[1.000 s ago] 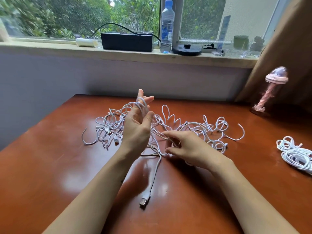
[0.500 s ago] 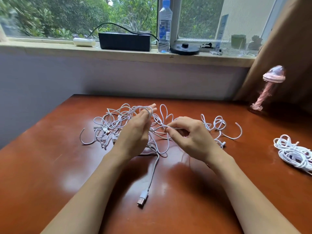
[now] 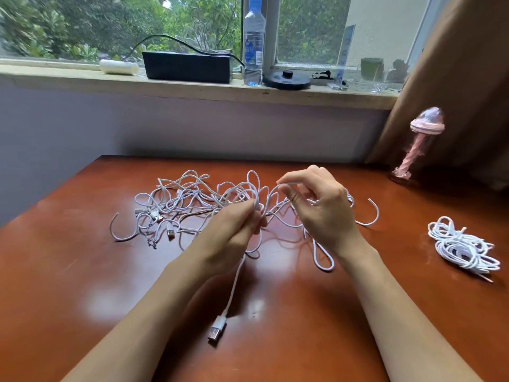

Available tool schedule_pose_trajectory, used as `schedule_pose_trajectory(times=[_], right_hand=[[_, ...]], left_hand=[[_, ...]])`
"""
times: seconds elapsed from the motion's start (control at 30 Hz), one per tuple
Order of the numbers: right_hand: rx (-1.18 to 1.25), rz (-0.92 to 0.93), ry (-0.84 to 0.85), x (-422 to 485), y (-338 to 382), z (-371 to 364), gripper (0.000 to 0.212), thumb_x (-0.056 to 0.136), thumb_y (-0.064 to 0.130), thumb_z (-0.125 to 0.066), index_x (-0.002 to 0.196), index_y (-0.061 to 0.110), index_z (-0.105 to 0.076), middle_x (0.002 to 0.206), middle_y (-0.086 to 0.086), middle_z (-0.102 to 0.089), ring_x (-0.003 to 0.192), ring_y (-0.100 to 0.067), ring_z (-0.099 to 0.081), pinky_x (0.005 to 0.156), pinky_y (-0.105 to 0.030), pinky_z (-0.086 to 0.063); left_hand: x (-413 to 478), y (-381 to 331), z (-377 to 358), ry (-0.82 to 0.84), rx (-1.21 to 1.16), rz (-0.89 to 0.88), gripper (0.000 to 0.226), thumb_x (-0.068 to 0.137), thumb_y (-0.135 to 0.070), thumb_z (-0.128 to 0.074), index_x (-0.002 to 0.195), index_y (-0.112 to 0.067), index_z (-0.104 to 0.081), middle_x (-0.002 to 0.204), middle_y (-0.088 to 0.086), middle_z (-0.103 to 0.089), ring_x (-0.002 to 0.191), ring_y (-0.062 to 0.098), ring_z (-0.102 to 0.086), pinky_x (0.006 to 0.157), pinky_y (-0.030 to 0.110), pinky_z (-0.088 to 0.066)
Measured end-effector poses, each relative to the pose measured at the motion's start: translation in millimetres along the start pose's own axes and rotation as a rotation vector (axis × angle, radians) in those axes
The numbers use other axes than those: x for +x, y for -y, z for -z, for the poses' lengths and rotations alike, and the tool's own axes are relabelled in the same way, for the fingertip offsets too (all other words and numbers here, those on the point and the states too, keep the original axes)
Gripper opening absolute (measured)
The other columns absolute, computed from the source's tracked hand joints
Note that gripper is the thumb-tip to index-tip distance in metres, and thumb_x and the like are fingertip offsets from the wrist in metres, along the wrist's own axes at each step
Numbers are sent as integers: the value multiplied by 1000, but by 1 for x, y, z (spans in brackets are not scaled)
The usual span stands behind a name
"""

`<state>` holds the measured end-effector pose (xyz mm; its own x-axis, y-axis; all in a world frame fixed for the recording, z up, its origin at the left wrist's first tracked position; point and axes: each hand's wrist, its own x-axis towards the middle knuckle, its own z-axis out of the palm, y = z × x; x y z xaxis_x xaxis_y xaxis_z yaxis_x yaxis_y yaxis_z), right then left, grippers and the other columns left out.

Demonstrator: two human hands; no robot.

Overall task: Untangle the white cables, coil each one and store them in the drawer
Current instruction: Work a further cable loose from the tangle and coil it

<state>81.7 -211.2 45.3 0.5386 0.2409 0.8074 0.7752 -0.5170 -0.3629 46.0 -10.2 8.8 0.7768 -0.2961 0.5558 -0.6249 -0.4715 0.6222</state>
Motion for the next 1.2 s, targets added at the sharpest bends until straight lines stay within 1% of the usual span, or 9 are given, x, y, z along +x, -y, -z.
schedule_pose_trajectory(times=[0.13, 0.27, 0.4, 0.47, 0.6, 0.73, 0.87, 0.97, 1.2], right_hand=[[11, -23, -29, 0, -4, -1, 12, 93, 28, -75, 95, 17, -73, 80, -1, -61, 73, -17, -51, 71, -35, -46], [21, -51, -32, 0, -3, -2, 14, 93, 32, -75, 94, 17, -72, 79, -6, -60, 72, -20, -51, 70, -39, -46], [76, -106, -30, -1, -2, -2, 13, 92, 33, -74, 96, 21, -72, 74, -2, -56, 64, -15, -47, 64, -29, -41], [109, -178, 6, -2, -4, -3, 13, 93, 36, -73, 99, 25, -73, 70, 0, -51, 61, -12, -45, 61, -27, -39], [260, -347, 190, -9, -14, -13, 14, 93, 32, -68, 105, 33, -74, 64, 7, -59, 56, -15, -56, 62, -39, -52], [201, -262, 350, -12, -11, -18, 47, 97, 6, -57, 86, 51, -68, 65, 19, -63, 67, 5, -58, 72, -16, -43], [97, -169, 494, -17, -5, -28, 25, 105, 21, -54, 105, 44, -64, 66, 6, -60, 63, -1, -53, 68, -16, -40], [83, -190, 543, -21, -3, -34, 23, 104, 23, -55, 124, 23, -67, 66, 8, -62, 64, -4, -56, 72, -19, -46], [101, -174, 623, -21, 6, -32, 8, 98, 21, -65, 105, 24, -69, 77, 6, -68, 72, -9, -63, 75, -26, -51]], left_hand=[[-1, -9, -3, 1, -147, 69, 33, 103, -32, -43, 75, -21, -58, 67, -8, -54, 63, 11, -50, 62, 34, -39], [-1, -23, -8, -8, -327, 115, 37, 100, -26, -45, 65, -19, -53, 57, -10, -45, 54, 7, -39, 55, 21, -30], [-1, -32, -16, 29, -544, 143, 40, 102, -25, -41, 67, -10, -53, 57, -2, -47, 54, 14, -40, 55, 21, -33], [-1, -33, -18, 62, -630, 144, 37, 103, -23, -40, 79, -5, -61, 65, 6, -56, 61, 19, -49, 64, 23, -41], [2, -33, -21, 90, -753, 126, 31, 102, -18, -45, 115, 1, -66, 90, 11, -68, 83, 22, -64, 83, 28, -50], [6, -34, -13, -66, -838, 110, 38, 96, -24, -56, 130, -10, -63, 117, 9, -72, 102, 22, -65, 95, 32, -49], [13, -34, -2, -262, -962, 169, 40, 99, -15, -48, 138, -9, -53, 137, 6, -64, 114, 23, -66, 92, 28, -53], [15, -24, 3, -380, -896, 223, 36, 105, -12, -43, 138, -11, -54, 136, 3, -65, 106, 21, -68, 96, 31, -51], [12, -10, 4, -452, -426, 168, 42, 107, -9, -45, 149, -14, -46, 147, -9, -55, 119, 16, -65, 105, 28, -48]])
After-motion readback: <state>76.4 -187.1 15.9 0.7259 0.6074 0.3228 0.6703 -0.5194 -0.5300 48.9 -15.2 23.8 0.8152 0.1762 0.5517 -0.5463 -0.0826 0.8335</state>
